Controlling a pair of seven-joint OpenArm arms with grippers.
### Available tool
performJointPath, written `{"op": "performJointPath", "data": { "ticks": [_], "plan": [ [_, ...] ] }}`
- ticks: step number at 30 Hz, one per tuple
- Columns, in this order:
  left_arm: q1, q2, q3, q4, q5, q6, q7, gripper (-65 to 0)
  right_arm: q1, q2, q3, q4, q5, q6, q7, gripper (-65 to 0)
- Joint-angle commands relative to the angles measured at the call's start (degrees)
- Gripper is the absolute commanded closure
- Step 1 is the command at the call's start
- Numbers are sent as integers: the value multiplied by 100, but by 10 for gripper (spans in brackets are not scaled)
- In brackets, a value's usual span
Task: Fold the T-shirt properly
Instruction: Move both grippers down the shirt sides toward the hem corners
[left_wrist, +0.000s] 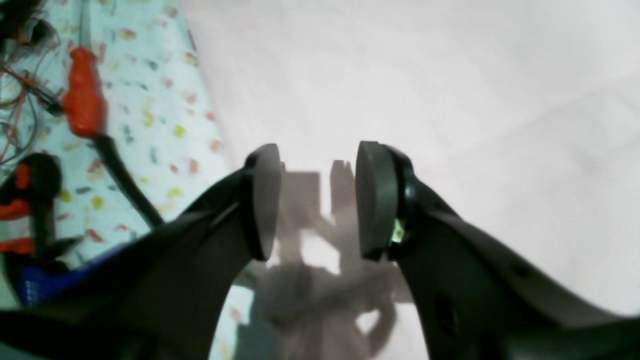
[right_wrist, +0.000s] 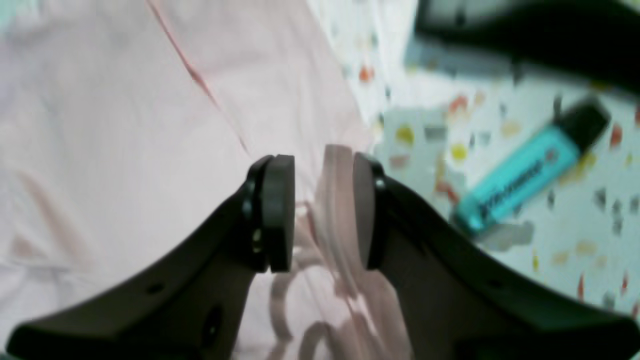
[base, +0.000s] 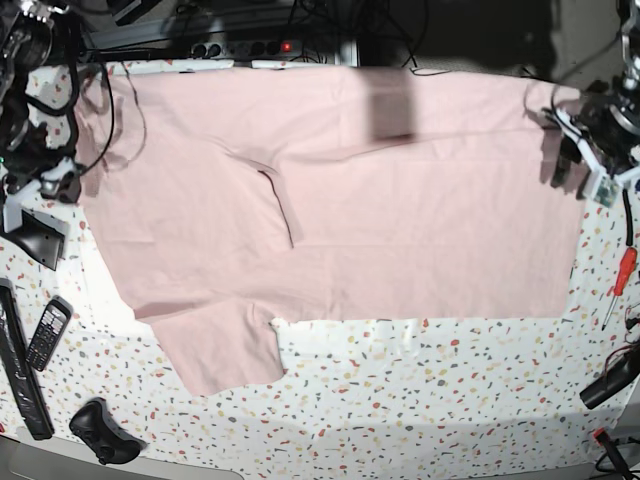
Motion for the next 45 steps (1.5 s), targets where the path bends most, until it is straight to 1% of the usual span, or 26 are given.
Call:
{"op": "performJointPath", "data": {
  "ticks": [1,4,5,8,10,13,16,18,22,25,26,28,29,32,35,37,41,43,45],
  "plan": [
    [-269,-98,-55,-79,-175,28,-142,-242,111,103,-50,105,57,37,146,-196],
    [-1021,-76,-55,-776,-509,22,-144,-242,286,101,-376,94,50,37,275,-196],
    [-1283,-61,-55,-1036,-520,0,-142,-241,358,98,-505,92,31,37,297,-196],
    [-2028,-37,-52,-1851,-518,-225,-144,-241,612,98,-898,92,4,35,247,-196],
    [-2529,-33,-52,-2465,-514,-269,-146,-241,741,94,-1143,90,-24,37,214,-196],
    [-3263,-33,-52,-3521,-518,-326,-190,-241,885,37,-1440,79,-348,35,223,-196],
    [-3910,-35,-13,-4649,-516,-494,-483,-241,925,-20,-1613,63,-599,35,328,-196],
    [-4280,-33,107,-5370,-511,-531,-717,-241,925,-46,-1633,22,-586,28,393,-195],
    [-4955,-31,719,-6620,-433,-595,-1300,-242,925,-39,-1633,-166,-577,31,400,-195],
    [-5394,0,1250,-7278,-433,-590,-1628,-242,922,-42,-1633,-315,-577,31,391,-195],
    [-5521,28,1386,-7444,-433,-566,-1672,-242,922,-42,-1633,-341,-575,31,378,-195],
    [-5751,103,1574,-7707,-426,-280,-1716,-242,922,-42,-1633,-369,-575,31,358,-195],
    [-5842,153,1628,-7820,-323,-151,-1790,-242,922,-42,-1633,-369,-575,31,319,-195],
    [-6039,341,1644,-8124,173,44,-2024,-241,922,-39,-1631,-369,-577,31,181,-195],
    [-6127,518,1644,-8358,396,448,-2157,-241,922,-39,-1631,-369,-575,31,24,-195],
    [-6135,588,1644,-8470,507,470,-2221,-241,922,-39,-1631,-369,-575,31,-76,-195],
    [-6129,675,1644,-8752,516,466,-2203,-234,925,-37,-1631,-369,-573,31,-94,-195],
    [-6105,702,1644,-8826,498,433,-2127,-187,927,-33,-1631,-369,-573,31,-52,-195],
    [-6076,699,1644,-8826,470,343,-2120,-104,929,-20,-1628,-369,-573,31,173,-195]
  ]
}}
